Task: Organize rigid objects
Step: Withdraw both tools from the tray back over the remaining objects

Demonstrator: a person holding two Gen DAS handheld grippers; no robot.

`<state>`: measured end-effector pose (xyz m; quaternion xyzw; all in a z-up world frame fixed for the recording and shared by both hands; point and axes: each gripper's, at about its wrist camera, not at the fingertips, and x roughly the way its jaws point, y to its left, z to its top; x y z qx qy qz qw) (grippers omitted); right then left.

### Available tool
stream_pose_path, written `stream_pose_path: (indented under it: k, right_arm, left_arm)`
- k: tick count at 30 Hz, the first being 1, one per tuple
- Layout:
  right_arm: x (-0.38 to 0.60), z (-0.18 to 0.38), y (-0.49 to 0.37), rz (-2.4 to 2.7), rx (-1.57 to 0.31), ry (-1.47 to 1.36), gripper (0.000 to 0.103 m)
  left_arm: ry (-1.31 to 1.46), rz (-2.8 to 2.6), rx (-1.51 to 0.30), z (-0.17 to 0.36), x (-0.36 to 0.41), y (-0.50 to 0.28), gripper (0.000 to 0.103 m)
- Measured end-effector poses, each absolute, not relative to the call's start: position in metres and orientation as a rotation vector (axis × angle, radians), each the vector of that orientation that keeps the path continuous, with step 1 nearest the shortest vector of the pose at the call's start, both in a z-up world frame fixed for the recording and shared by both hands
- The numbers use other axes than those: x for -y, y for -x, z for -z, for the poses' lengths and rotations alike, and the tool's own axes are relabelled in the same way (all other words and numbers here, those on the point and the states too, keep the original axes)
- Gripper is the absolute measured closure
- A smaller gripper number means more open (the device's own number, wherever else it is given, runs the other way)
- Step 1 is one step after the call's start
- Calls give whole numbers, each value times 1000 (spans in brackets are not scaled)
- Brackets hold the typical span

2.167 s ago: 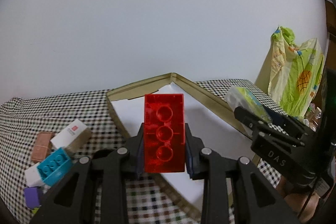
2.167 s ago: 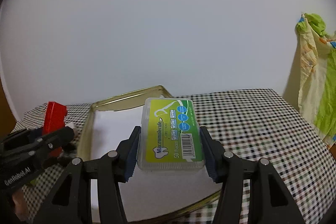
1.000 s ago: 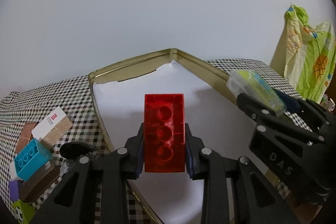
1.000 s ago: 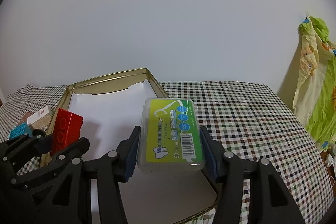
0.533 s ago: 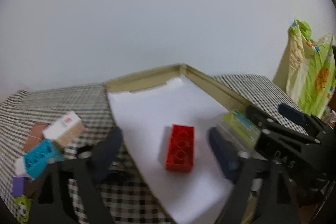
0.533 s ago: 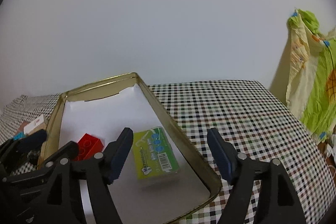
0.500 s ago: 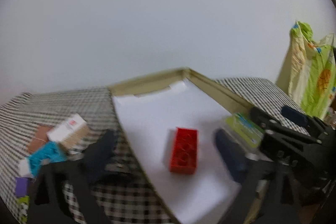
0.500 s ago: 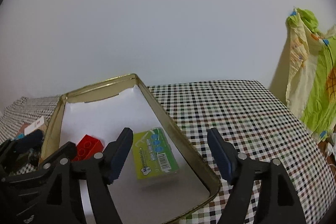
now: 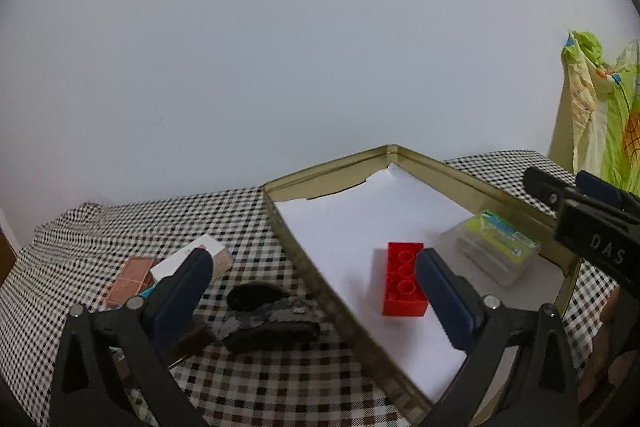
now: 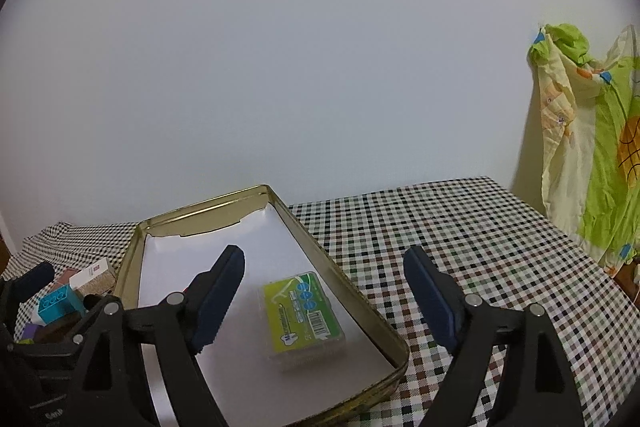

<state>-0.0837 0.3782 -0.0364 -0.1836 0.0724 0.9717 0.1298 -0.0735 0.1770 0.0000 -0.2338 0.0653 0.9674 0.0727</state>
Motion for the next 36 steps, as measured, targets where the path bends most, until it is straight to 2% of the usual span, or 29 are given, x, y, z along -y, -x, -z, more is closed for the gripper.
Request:
stream_pose_path:
  k: [14,25,36]
  right_arm:
    - [-395,39,77,-2761,-350,507,19]
    - [-402,25,46,-2570,-333,283,19]
    - [-383,32,51,-2567,-361,362,19]
  left_arm:
    - [814,-2872,-166,5,-165,74,0]
    - [887,-2872,-148,9,-133,74,0]
    - [922,-2842,-180,13,-114,73,0]
